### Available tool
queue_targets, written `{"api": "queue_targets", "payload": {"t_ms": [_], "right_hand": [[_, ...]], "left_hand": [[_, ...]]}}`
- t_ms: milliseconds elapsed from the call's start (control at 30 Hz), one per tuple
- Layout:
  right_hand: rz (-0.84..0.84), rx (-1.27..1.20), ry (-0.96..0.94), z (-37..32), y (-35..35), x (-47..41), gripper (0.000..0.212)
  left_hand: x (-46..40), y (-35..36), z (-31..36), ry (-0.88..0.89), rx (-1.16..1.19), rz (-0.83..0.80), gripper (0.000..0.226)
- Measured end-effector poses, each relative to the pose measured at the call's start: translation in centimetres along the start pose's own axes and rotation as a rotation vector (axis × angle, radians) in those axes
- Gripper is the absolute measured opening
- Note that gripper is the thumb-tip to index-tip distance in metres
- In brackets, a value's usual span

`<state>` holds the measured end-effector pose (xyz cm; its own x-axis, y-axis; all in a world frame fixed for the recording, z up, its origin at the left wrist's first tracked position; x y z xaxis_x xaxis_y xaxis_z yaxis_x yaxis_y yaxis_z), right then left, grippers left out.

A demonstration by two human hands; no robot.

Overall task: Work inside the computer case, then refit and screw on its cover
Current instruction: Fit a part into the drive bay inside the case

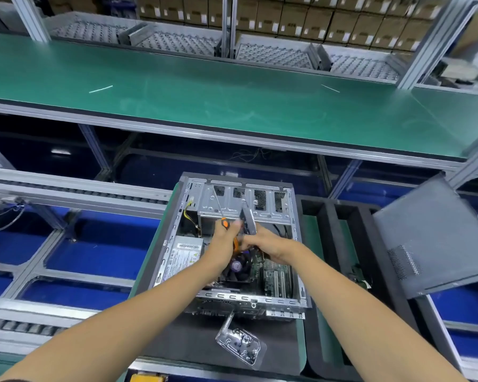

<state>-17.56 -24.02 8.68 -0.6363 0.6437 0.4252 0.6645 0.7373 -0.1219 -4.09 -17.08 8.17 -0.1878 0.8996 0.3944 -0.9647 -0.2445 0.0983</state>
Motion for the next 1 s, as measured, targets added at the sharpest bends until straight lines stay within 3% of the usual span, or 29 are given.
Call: {"api": "queue_targets", "payload": {"t_ms": [67,133,233,300,400,567,667,733,900,967,1000], "right_hand": [[0.064,-0.139,-0.018,0.4,-0.3,0.5,0.038],[0.143,-0.223,-0.012,0.8,-0.3,1.0,0.039],[0.197,-0.296,0.039,1.8,0.7,1.8,0.036],[0.176,-0.433,0.101,2.8,1.1,2.1,0.033],[0.208,-0.549,0.238,4.3,0.5,2.4,0.022],[0.422,-0.516,0.308,5.1,-1.0,2.0,0.020],[0.529,-0.496,0.327,4.9,-1.2,1.8,0.010],[0.580,-0.455,0.314,5.0,-1.2,1.4,0.015],[0.665,-0.445,0.214,4.5,-0.7,1.0,0.061],[0.658,-0.443,0.234,4.3,-0.6,1.4,0.068],[0.651,-0.470,0.256,4.3,-0.5,1.5,0.061]], "left_hand": [[-0.2,-0.2,-0.1,0.086,-0.127,0.041,0.016],[-0.4,-0.1,-0.4,0.111,-0.256,0.140,0.019],[-0.5,0.4,-1.3,0.016,-0.443,0.281,0.034],[-1.0,0.5,-2.2,-0.069,-0.401,0.319,0.033],[-1.7,0.4,-3.0,-0.129,-0.274,0.221,0.027],[-2.7,1.2,-2.8,-0.109,-0.147,0.168,0.040],[-3.2,2.2,-2.7,-0.105,-0.082,0.193,0.031],[-3.6,2.8,-2.9,-0.099,-0.043,0.211,0.036],[-4.2,3.5,-3.7,-0.100,0.146,0.268,0.030],[-4.7,3.5,-4.0,-0.086,0.160,0.292,0.026],[-5.0,3.6,-4.1,-0.081,0.181,0.307,0.026]]}}
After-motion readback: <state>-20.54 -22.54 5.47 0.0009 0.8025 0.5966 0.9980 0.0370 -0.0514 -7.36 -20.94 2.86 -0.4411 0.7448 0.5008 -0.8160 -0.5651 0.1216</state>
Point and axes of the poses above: each hand's wrist, its own x-axis away from the middle knuckle, its own y-axis out of the palm, z = x × y, the point moved 1 cm from there along -x, towards the middle knuckle, and after that the axes turned 6 degrees about -y, right-handed, at the moved point
